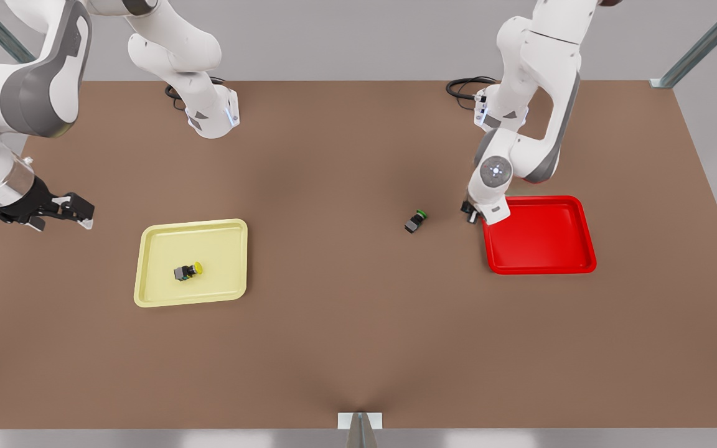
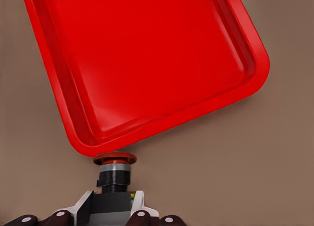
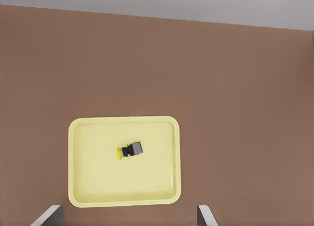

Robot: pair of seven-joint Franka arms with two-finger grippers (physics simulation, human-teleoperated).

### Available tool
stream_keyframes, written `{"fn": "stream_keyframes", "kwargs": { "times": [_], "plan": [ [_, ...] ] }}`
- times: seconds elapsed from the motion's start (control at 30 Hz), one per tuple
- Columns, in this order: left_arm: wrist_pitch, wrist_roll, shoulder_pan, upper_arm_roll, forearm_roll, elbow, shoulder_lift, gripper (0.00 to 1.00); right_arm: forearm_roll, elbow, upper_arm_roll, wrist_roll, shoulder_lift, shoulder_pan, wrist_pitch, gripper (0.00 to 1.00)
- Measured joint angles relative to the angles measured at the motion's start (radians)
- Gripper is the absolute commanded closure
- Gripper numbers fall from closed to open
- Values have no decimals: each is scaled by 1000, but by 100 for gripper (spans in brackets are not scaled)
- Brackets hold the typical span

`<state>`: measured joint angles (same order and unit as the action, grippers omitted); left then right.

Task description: Place the switches on the corresponding trays according to their colors

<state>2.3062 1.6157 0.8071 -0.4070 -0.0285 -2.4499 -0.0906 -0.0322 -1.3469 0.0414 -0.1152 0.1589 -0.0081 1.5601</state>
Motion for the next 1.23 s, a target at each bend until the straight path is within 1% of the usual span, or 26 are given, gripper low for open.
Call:
{"fn": "stream_keyframes", "kwargs": {
  "times": [0.17,0.33,0.4,0.43,0.47,0.67,0.7,0.73,0.77,0.8,0.83,0.87,0.93,0.97,1.0,1.03,1.07,1.1,1.13,1.23],
  "plan": [
    [45,-143,-4,-143,-11,-76,3,47,0,0,0,0,2,-1,2,0],
    [47,-300,-3,-301,-35,-90,0,46,0,0,0,0,4,0,3,0],
    [45,-327,-7,-335,-59,-93,0,45,0,0,0,0,4,0,3,0],
    [44,-351,4,-350,-67,-92,-2,38,0,0,0,0,4,0,3,0],
    [46,-377,-3,-365,-72,-91,-5,0,0,0,0,0,4,0,3,0],
    [44,-379,-2,-381,-96,-84,-9,0,4,0,-2,0,1,1,1,0],
    [16,-407,-4,-382,-99,-56,-4,0,5,0,-2,0,1,1,2,0],
    [-91,-451,-2,-378,-102,34,0,0,5,1,-2,0,1,0,2,0],
    [-251,-645,0,-374,-102,198,2,0,5,1,-2,0,2,0,3,0],
    [-329,-875,1,-375,-100,320,-2,0,5,1,-2,0,2,1,3,0],
    [-357,-1065,-12,-373,-97,429,-40,0,7,7,-2,0,2,0,3,0],
    [-448,-1238,-7,-368,-94,571,-71,0,6,9,-2,0,4,0,3,0],
    [-542,-1451,-12,-363,-57,758,-116,0,6,9,-2,0,7,-1,3,0],
    [-647,-1520,-151,-222,-33,892,-134,0,6,9,-1,0,7,-2,3,0],
    [-738,-1522,-371,33,-16,1022,-150,0,6,9,-2,0,7,-1,3,0],
    [-755,-1522,-531,210,-9,1069,-147,0,6,9,0,0,7,0,3,0],
    [-754,-1522,-625,348,-20,1078,-136,0,8,9,-1,0,7,-1,3,0],
    [-750,-1522,-697,448,-39,1080,-127,0,6,8,0,-1,7,0,3,0],
    [-746,-1522,-741,496,-54,1080,-119,0,6,8,0,0,7,-2,3,0],
    [-745,-1521,-747,508,-81,1079,-118,0,8,9,0,0,7,-1,3,0]
  ]
}}
